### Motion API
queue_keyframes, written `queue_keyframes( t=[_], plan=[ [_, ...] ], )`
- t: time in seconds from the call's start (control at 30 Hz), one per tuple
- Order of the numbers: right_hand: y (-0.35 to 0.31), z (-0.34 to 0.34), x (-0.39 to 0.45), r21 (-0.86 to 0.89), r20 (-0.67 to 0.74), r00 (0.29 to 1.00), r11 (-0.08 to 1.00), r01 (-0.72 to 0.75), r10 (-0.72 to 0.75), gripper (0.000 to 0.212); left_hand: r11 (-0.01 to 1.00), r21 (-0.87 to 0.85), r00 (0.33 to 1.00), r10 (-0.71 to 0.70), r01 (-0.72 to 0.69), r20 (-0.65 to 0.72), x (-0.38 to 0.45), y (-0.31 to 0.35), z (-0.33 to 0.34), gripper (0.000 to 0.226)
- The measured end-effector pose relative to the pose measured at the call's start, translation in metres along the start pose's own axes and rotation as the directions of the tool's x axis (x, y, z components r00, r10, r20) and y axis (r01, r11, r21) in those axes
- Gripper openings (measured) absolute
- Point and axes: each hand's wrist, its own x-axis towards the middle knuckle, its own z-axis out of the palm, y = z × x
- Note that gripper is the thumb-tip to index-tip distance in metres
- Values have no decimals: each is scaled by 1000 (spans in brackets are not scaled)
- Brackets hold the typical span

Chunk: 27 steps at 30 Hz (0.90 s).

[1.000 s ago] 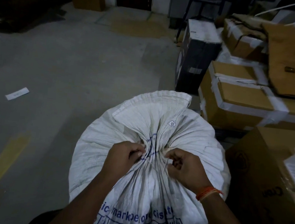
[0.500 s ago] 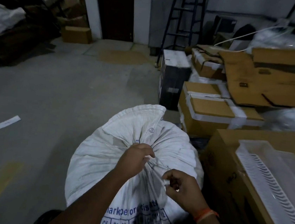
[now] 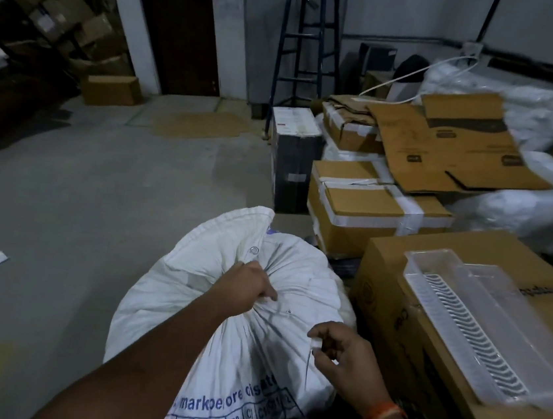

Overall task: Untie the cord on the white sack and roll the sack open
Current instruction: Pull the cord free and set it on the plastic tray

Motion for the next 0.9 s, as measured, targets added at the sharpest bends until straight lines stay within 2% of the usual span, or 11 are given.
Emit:
queue_keyframes(
  t=[0.07,0.17,0.27,0.37,0.53,0.73,0.8,0.9],
  plan=[
    [1,1,3,-19,-43,999,1000,-21,20,35,996,-83,1000,20,-19,13,2,1,-10,55],
    [0,1,3,9,-86,995,999,-46,47,37,994,-104,999,40,-38,18,2,1,-20,54],
    [-1,2,3,69,-105,992,996,-63,70,26,993,-114,999,40,-39,1,-3,2,-26,47],
    [-5,6,2,58,-142,986,995,-81,88,18,995,-87,999,47,-46,11,-8,7,-31,48],
    [-3,5,2,46,-195,966,986,-162,168,22,993,-62,995,97,-96,9,-9,13,-39,53],
    [-7,-6,1,83,-260,937,972,-222,236,34,992,-41,993,118,-118,18,-1,24,-55,32],
    [-9,-16,-2,70,-296,921,968,-242,252,35,986,-37,986,162,-164,-47,4,34,-60,23],
    [-16,-42,-8,17,-363,893,961,-277,264,21,976,-67,968,195,-207,-157,16,54,-64,14]
  ],
)
